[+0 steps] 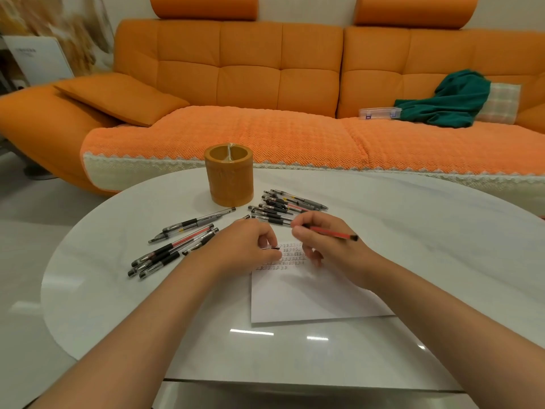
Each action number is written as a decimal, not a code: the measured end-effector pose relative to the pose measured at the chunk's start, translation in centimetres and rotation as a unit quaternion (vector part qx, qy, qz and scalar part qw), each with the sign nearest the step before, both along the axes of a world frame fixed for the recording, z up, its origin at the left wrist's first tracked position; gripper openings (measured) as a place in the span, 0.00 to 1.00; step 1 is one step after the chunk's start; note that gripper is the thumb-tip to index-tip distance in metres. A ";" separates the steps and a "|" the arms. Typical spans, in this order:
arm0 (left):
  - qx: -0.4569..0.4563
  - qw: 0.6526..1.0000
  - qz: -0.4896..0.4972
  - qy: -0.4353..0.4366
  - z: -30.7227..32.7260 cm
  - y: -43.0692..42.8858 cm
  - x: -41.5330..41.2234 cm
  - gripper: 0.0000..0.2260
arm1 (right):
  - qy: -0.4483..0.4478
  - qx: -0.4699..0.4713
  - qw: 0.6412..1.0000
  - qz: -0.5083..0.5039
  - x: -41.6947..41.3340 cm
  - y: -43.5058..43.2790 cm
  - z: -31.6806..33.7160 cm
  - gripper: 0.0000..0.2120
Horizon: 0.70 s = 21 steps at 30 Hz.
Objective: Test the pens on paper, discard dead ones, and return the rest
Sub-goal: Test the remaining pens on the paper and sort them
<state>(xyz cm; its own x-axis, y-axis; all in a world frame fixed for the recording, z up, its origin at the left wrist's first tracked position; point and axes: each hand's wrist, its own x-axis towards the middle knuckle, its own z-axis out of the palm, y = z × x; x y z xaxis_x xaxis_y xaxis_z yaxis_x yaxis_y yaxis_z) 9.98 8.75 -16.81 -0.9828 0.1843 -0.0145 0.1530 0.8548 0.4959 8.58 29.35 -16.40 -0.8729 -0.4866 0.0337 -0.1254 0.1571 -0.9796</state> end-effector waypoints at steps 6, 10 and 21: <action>-0.002 1.000 0.004 -0.013 -0.7 -0.2 -0.4 0.14 | -0.036 0.040 0.999 -0.009 0.8 -0.3 -0.3 0.07; -0.005 1.000 0.013 -0.028 -0.8 -0.2 -0.9 0.15 | -0.003 0.084 0.996 -0.007 0.9 -0.3 -0.3 0.04; 0.013 0.999 0.018 -0.038 -1.4 -0.4 -1.4 0.16 | 0.042 0.116 0.992 -0.005 0.6 -0.3 -1.1 0.08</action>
